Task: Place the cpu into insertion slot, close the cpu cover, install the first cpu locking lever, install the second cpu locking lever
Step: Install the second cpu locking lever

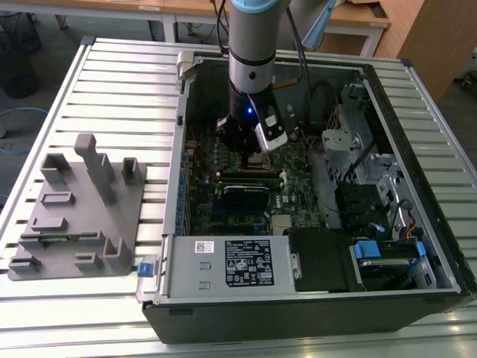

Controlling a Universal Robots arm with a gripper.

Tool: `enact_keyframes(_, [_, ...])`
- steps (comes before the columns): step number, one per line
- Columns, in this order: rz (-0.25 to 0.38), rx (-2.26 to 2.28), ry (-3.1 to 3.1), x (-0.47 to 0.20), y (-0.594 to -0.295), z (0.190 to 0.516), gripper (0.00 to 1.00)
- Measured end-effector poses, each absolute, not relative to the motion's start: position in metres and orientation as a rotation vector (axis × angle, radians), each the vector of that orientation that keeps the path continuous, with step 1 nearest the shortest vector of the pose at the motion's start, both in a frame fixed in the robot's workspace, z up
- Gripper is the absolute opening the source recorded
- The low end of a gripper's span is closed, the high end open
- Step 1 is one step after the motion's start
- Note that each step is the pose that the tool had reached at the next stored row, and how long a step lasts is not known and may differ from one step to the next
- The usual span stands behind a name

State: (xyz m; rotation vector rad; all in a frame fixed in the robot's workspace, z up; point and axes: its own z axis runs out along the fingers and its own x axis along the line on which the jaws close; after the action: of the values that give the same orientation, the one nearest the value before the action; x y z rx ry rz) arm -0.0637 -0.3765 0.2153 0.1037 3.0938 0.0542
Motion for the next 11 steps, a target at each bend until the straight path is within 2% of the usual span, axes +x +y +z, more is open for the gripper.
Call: enact_keyframes(11, [0.055,0.104,3.093,-0.0651,-0.3765,0.2132,0.11])
